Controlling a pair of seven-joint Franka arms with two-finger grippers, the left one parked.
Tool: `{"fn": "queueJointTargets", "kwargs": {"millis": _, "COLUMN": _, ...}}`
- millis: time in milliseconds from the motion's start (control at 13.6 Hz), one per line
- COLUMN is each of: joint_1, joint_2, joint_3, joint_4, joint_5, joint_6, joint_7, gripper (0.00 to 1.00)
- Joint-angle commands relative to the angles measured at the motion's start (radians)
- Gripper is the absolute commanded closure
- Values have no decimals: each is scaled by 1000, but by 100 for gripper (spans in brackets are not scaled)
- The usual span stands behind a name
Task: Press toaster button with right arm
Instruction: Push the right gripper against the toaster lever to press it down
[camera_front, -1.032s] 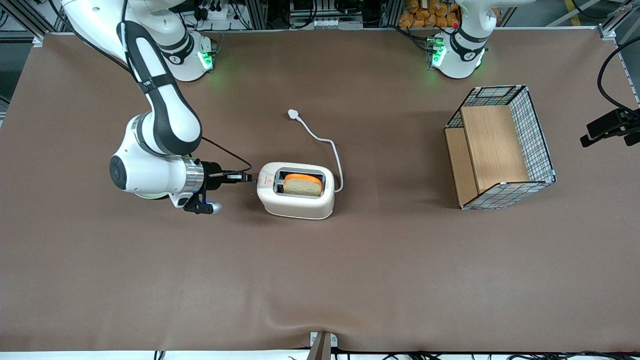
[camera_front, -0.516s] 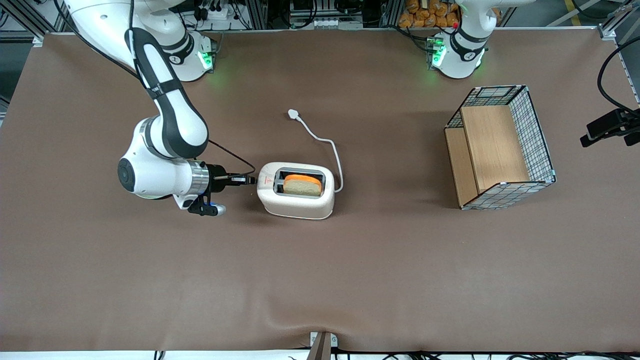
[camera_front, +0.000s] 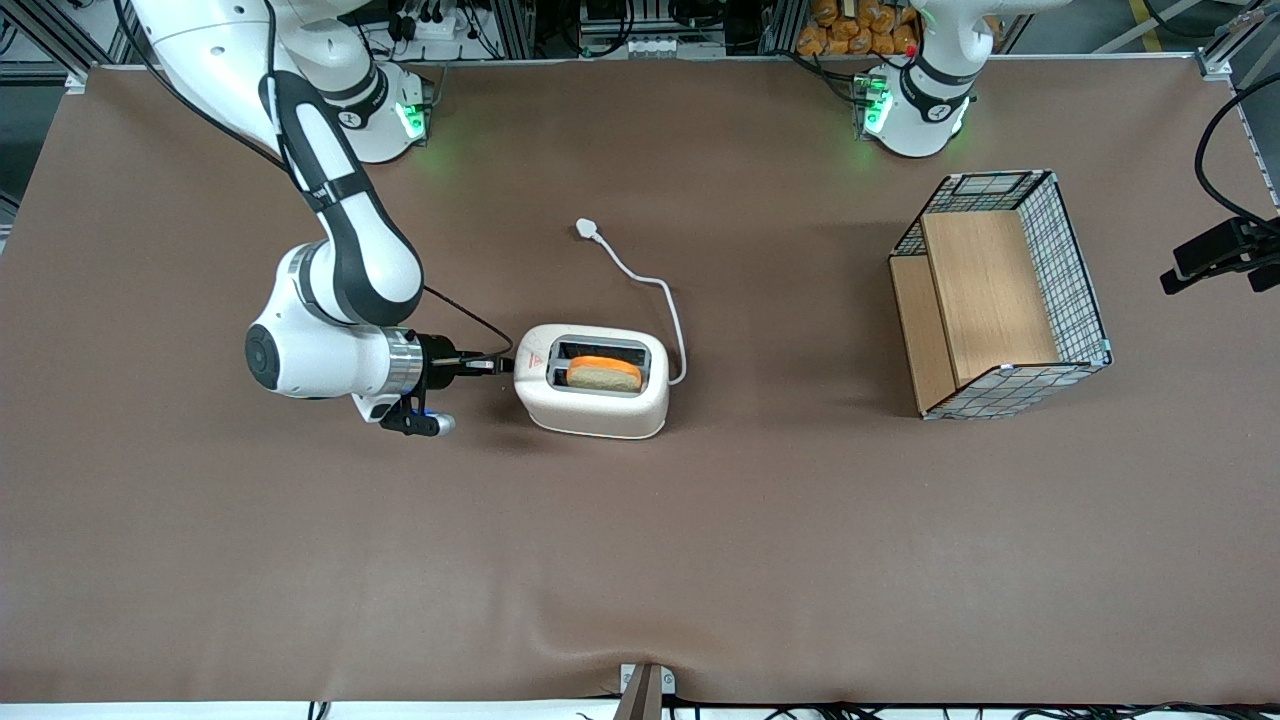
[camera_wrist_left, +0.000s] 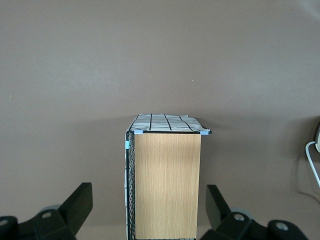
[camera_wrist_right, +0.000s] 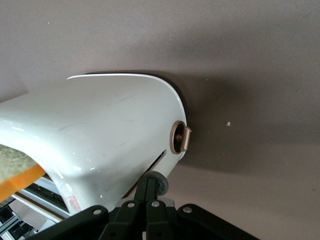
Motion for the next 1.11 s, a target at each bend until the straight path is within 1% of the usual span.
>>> {"fn": "queueJointTargets", "kwargs": {"millis": 0, "joint_1": -10, "joint_2": 33, "joint_3": 1, "joint_4": -5, "joint_5": 58, "joint_6": 20, "joint_7": -79, "gripper": 100}}
{"fn": "queueJointTargets", "kwargs": {"millis": 516, "joint_1": -12, "joint_2": 67, "joint_3": 1, "joint_4": -5, "joint_5": 71, "joint_6": 42, "joint_7": -108, "gripper": 100}}
{"fn": "queueJointTargets", "kwargs": {"millis": 811, "joint_1": -17, "joint_2": 92, "joint_3": 1, "joint_4": -5, "joint_5": 112, "joint_6": 45, "joint_7": -172, "gripper": 100}}
{"fn": "queueJointTargets", "kwargs": {"millis": 1032, "joint_1": -15, "joint_2": 105, "joint_3": 1, "joint_4": -5, "joint_5": 112, "joint_6": 69, "joint_7": -172, "gripper": 100}}
